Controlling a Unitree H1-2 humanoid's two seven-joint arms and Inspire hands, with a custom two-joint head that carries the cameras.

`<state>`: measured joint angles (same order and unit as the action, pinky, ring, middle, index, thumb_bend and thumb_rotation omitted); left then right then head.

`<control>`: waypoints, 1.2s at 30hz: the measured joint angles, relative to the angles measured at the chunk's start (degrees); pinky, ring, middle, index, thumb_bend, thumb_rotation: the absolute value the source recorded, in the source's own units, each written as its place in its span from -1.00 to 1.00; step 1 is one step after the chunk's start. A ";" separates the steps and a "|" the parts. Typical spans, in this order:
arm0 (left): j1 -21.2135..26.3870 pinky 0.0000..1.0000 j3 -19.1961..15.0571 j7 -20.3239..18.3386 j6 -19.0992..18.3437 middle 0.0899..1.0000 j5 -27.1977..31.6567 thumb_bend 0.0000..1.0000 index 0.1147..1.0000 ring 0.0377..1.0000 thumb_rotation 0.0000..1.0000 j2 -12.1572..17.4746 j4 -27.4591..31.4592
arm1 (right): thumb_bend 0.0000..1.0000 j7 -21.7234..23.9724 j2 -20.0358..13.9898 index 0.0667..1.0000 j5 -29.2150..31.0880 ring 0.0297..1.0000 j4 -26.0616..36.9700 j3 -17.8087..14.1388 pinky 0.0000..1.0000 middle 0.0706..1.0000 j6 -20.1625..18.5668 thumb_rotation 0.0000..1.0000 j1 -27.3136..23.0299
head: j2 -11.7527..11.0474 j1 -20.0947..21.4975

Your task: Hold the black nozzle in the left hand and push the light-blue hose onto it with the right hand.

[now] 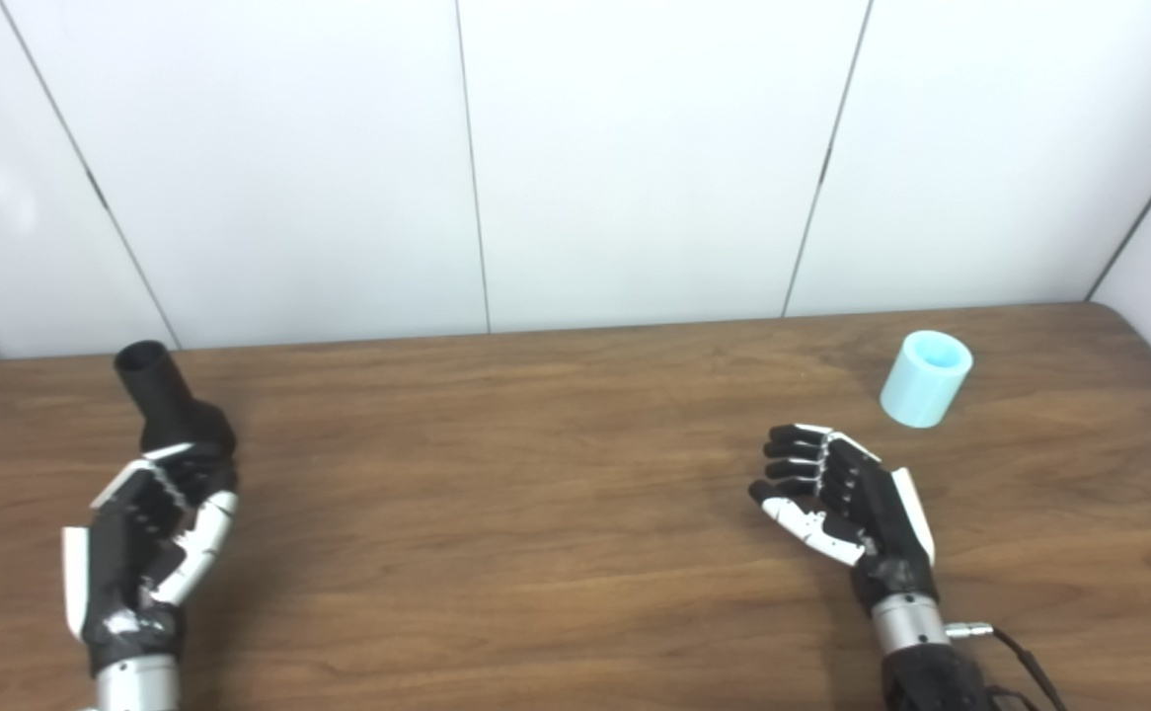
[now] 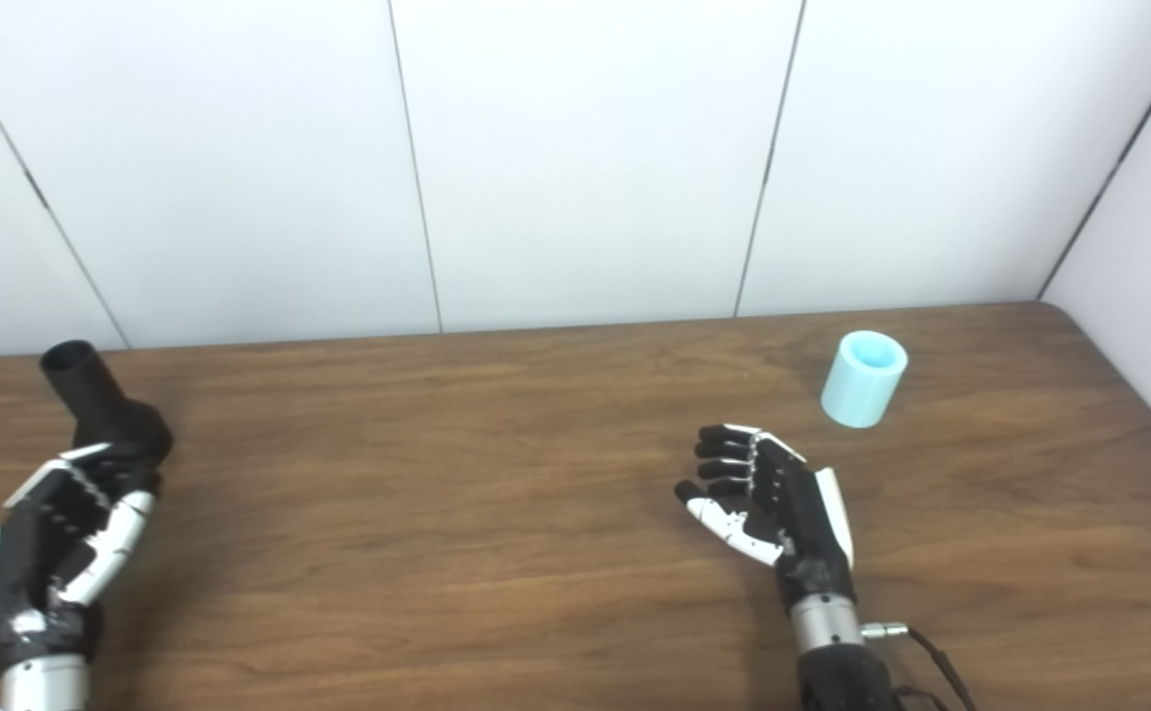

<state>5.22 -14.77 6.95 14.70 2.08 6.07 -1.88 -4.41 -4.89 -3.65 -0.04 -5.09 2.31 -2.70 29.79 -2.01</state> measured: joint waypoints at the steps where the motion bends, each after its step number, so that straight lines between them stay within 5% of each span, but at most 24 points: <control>1: 0.04 0.01 -0.53 0.79 0.00 0.01 -0.05 0.01 -0.15 0.05 -0.86 -0.17 0.00 | -0.32 0.18 -0.08 0.23 0.50 0.20 -0.07 -0.09 0.07 0.23 0.02 -0.98 -0.02 | -0.09 -0.53; 10: 0.39 0.02 -4.32 12.35 -1.43 0.04 -8.84 0.02 -0.15 0.04 -0.86 -3.02 0.66 | -0.33 2.56 -1.89 0.28 4.62 0.25 -1.32 -1.38 0.13 0.28 0.18 -1.00 -0.59 | -0.53 -9.65; 20: 3.12 -0.01 -2.55 17.70 -7.37 0.18 -16.13 0.02 -0.14 0.15 -0.86 -4.98 0.92 | -0.36 5.00 -5.74 0.32 7.78 0.29 -5.50 -3.44 0.17 0.33 1.74 -1.00 -2.79 | 0.18 -22.58; 24: 4.07 -0.36 -1.63 17.43 -10.21 0.38 -16.23 0.54 0.27 -0.23 -0.69 -5.34 1.48 | -0.36 5.24 -6.20 0.35 8.52 0.32 -5.79 -3.98 0.20 0.35 1.21 -1.00 -2.90 | -0.44 -24.26; 27: 4.06 0.10 -0.68 16.58 -13.35 0.52 -16.22 0.82 0.43 0.35 -0.62 -5.30 2.24 | -0.34 5.93 -6.27 0.33 9.35 0.31 -5.95 -4.39 0.18 0.34 0.67 -0.93 -2.92 | -0.61 -25.49; 29: 4.06 0.27 -0.11 15.75 -15.44 0.62 -16.37 0.92 0.55 0.54 -0.54 -4.87 2.45 | -0.32 6.39 -6.44 0.28 9.53 0.27 -6.10 -4.46 0.12 0.31 0.71 -0.82 -2.95 | -0.70 -26.02; 32: 4.07 0.54 1.30 13.91 -18.95 0.69 -16.58 0.99 0.66 0.68 -0.50 -3.36 2.68 | -0.33 6.90 -6.88 0.24 9.48 0.24 -6.42 -4.44 0.09 0.28 1.45 -0.76 -3.00 | -0.79 -26.46; 36: 4.19 0.58 2.67 12.22 -21.01 0.70 -17.25 1.00 0.69 0.70 -0.44 -1.09 2.50 | -0.35 7.16 -7.39 0.25 9.42 0.23 -7.12 -4.50 0.09 0.27 2.44 -0.74 -3.30 | -0.97 -26.55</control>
<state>9.41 -12.09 19.17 -6.31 -15.17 4.99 0.62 2.75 -12.28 5.77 -7.16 -9.59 4.75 -6.00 28.83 -28.56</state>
